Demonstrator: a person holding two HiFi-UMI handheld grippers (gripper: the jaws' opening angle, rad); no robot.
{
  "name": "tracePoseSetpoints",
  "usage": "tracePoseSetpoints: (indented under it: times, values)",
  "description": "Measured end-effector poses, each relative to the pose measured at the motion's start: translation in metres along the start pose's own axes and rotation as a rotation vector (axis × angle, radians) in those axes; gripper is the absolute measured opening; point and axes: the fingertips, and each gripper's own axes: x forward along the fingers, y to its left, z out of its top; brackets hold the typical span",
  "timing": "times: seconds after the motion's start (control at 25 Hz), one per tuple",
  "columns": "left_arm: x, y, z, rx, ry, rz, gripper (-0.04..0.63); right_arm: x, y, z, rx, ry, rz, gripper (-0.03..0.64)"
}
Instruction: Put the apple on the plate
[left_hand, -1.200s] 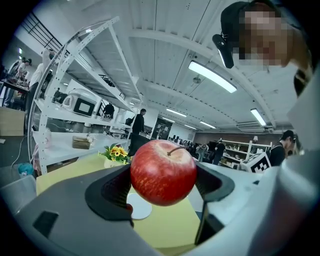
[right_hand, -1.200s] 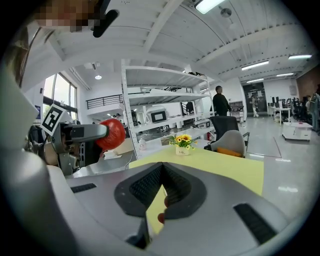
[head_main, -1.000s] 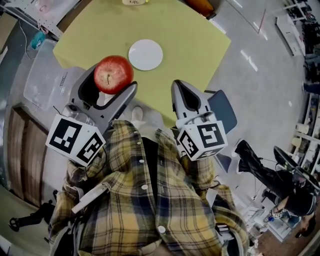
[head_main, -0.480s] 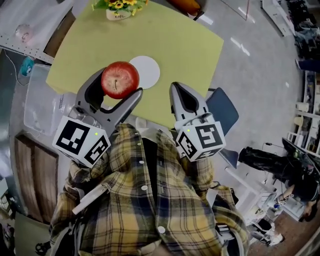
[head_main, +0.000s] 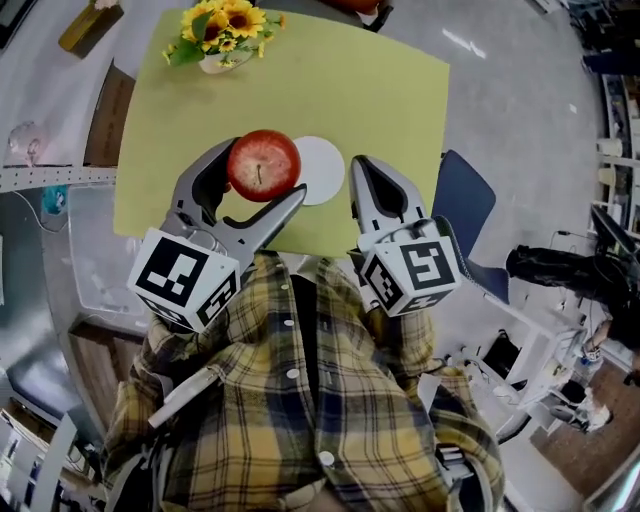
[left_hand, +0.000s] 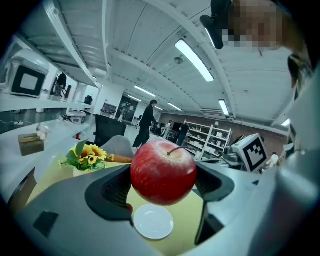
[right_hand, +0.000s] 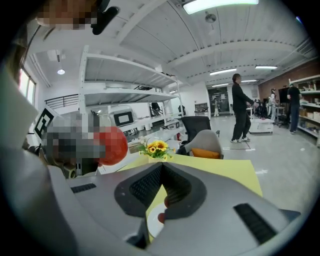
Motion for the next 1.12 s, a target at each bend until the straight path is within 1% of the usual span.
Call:
tracePoseSetpoints:
  times: [0.2,0.32,0.48,0.72,1.0,1.12]
  values:
    - [0.015,0.025,-0.006,0.001,0.063,-0.086,0.405,0.018,-0.01,-0.001,0.041,0.011,-0.108,-0.003]
    - [0.023,0.029,-0.013,0.011,0.107,-0.154,0.405,0.017,-0.014,-0.006,0.07,0.019,-0.181,-0.003]
    - [0.036,0.027,-0.021,0.028,0.149,-0.211,0.405,0.013,-0.017,-0.012,0.093,0.039,-0.228,-0.003]
    - [0.054,0.024,-0.038,0.033,0.188,-0.232,0.405,0.009,-0.023,-0.019,0.093,0.06,-0.244,-0.003]
    - [0.073,0.019,-0.07,0.085,0.239,-0.217,0.405,0.001,-0.03,-0.027,0.093,0.074,-0.243,-0.003]
    - [0.082,0.017,-0.082,0.082,0.247,-0.238,0.406,-0.002,-0.033,-0.034,0.101,0.087,-0.254,-0.003]
